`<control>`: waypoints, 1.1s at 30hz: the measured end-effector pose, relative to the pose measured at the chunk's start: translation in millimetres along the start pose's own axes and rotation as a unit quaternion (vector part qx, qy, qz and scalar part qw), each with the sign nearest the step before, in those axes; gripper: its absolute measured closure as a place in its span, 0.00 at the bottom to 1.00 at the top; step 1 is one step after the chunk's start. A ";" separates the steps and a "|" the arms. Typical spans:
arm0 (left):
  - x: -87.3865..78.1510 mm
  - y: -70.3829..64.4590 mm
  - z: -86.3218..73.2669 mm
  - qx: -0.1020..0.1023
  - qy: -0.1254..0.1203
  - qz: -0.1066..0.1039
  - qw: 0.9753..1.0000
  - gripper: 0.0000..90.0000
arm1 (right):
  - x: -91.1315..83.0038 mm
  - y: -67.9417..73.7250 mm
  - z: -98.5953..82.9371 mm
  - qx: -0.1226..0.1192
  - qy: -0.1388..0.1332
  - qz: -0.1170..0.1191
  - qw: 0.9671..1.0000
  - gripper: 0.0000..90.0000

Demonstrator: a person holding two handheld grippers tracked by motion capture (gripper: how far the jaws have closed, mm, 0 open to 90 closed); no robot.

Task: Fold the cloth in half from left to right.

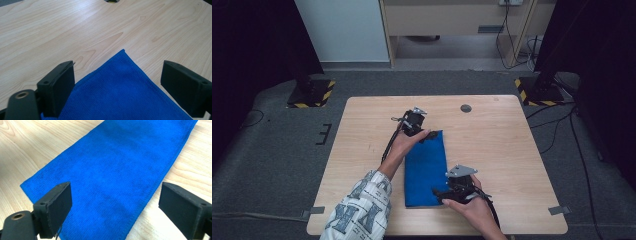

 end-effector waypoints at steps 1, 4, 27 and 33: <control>-1.5 -0.6 -0.5 0.004 -0.001 -0.001 1.000 0.11 | 1.1 -1.1 1.3 -0.003 0.000 -0.001 1.000 0.12; -5.9 -1.4 -3.1 0.012 -0.005 0.005 1.000 0.08 | 3.9 -3.2 4.1 -0.008 0.001 -0.006 1.000 0.11; -42.2 7.5 -38.2 0.013 0.000 0.006 1.000 0.07 | 19.9 -31.8 31.4 0.000 -0.005 -0.029 1.000 0.09; -52.8 11.9 -49.3 0.015 -0.003 0.012 1.000 0.08 | 23.0 -36.5 41.4 -0.007 -0.013 -0.036 0.999 0.10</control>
Point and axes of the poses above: each handheld gripper's, and its own axes: x roughly forward along the jaws, z roughly out of its top, y roughly to its left, the point moved 6 cm from there along x, roughly forward along the jaws, and after that the axes turned 12 degrees about x, right-handed, at the moved point
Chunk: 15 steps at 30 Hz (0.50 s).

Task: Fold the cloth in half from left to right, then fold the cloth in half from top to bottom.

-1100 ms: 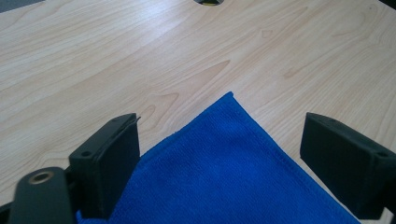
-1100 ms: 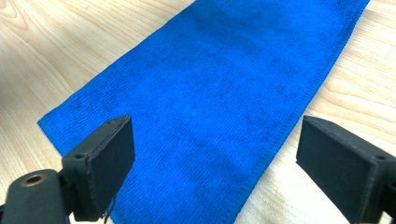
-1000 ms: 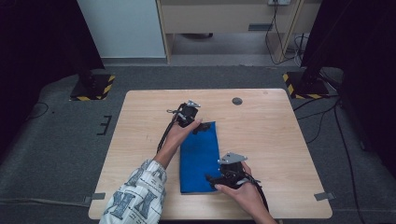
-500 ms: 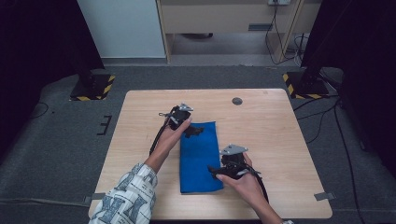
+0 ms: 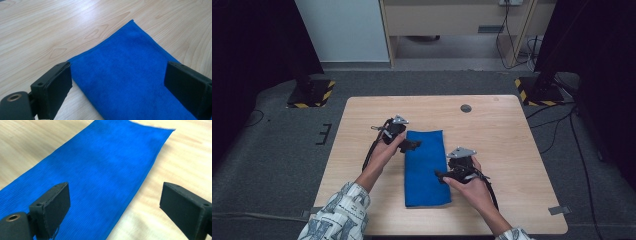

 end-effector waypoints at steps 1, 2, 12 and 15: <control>0.0 0.0 0.0 0.000 0.000 0.000 1.000 0.08 | 1.7 -1.3 3.4 -0.003 0.001 -0.001 1.000 0.10; -1.8 2.3 -2.2 -0.002 -0.001 0.002 1.000 0.08 | 3.5 -2.6 8.9 -0.005 0.001 -0.002 1.000 0.11; -9.3 22.0 -9.0 -0.021 -0.001 0.033 0.999 0.11 | 17.1 -29.2 56.8 0.006 -0.004 -0.004 1.000 0.24; -9.8 23.1 -8.6 -0.013 0.001 0.040 0.999 0.12 | 19.0 -36.6 64.2 0.010 -0.004 -0.011 1.000 0.25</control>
Point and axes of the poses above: each handheld gripper's, and its own axes: x roughly forward along the jaws, z roughly out of its top, y roughly to its left, the point moved 6 cm from there along x, roughly forward along the jaws, and after that the axes turned 12 degrees about x, right-handed, at the moved point
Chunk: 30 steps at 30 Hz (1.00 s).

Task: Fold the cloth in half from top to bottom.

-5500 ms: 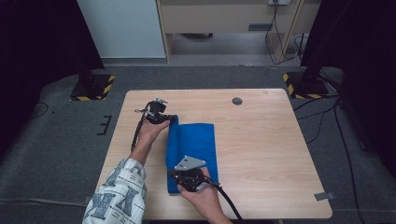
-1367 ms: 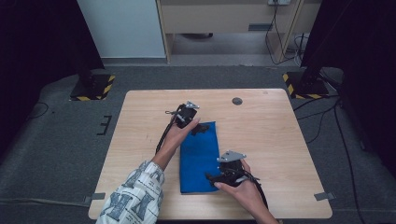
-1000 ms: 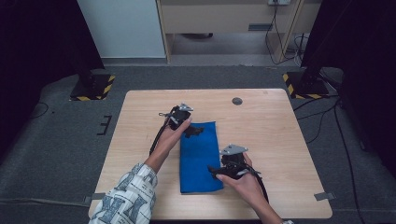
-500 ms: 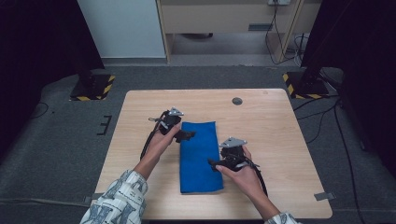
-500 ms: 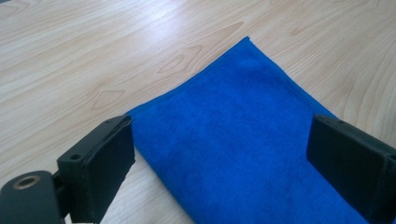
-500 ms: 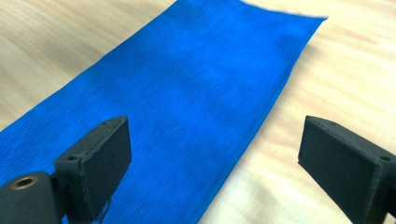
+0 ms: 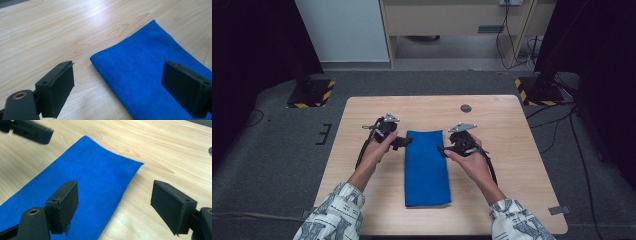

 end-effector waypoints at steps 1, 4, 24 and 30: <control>-0.5 0.2 0.8 0.000 -0.002 0.002 1.000 0.12 | 0.2 -1.5 2.2 -0.001 -0.001 -0.001 1.000 0.26; -2.6 0.6 4.0 -0.001 -0.005 0.004 1.000 0.12 | 1.5 -5.5 7.5 0.003 0.001 -0.003 1.000 0.27; 20.4 15.5 -1.5 -0.025 0.018 -0.001 1.000 0.19 | 39.1 -24.3 47.0 -0.014 0.024 -0.001 1.000 0.65; 26.2 13.4 -2.7 -0.019 0.024 -0.001 1.000 0.24 | 49.7 -27.2 52.5 -0.013 0.040 -0.002 0.999 0.74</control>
Point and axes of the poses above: each handheld gripper's, and its own axes: x roughly forward along the jaws, z roughly out of its top, y roughly to its left, the point moved 6 cm from there along x, roughly forward along the jaws, and after that the axes turned 12 degrees about x, right-handed, at the moved point
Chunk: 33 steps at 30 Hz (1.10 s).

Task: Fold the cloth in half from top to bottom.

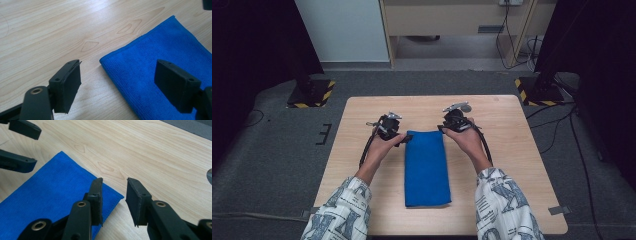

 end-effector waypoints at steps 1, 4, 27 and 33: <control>0.1 0.1 0.3 -0.002 -0.002 0.000 1.000 0.25 | 1.0 0.1 0.2 0.001 0.001 0.001 1.000 0.75; 0.8 0.0 1.0 0.000 -0.006 -0.002 1.000 0.28 | 4.2 2.0 1.0 0.004 0.002 0.002 1.000 0.82; 33.7 2.5 -16.2 0.004 0.029 0.010 1.000 0.36 | 55.5 -8.3 -19.6 0.041 0.050 -0.007 0.998 0.62; 35.4 4.5 -16.9 0.005 0.028 0.016 0.999 0.42 | 60.8 -6.7 -22.0 0.039 0.051 -0.005 0.998 0.63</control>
Point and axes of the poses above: each handheld gripper's, and its own axes: x roughly forward along the jaws, z roughly out of its top, y roughly to its left, the point moved 6 cm from there along x, roughly forward along the jaws, and after that the axes turned 12 degrees about x, right-handed, at the moved point
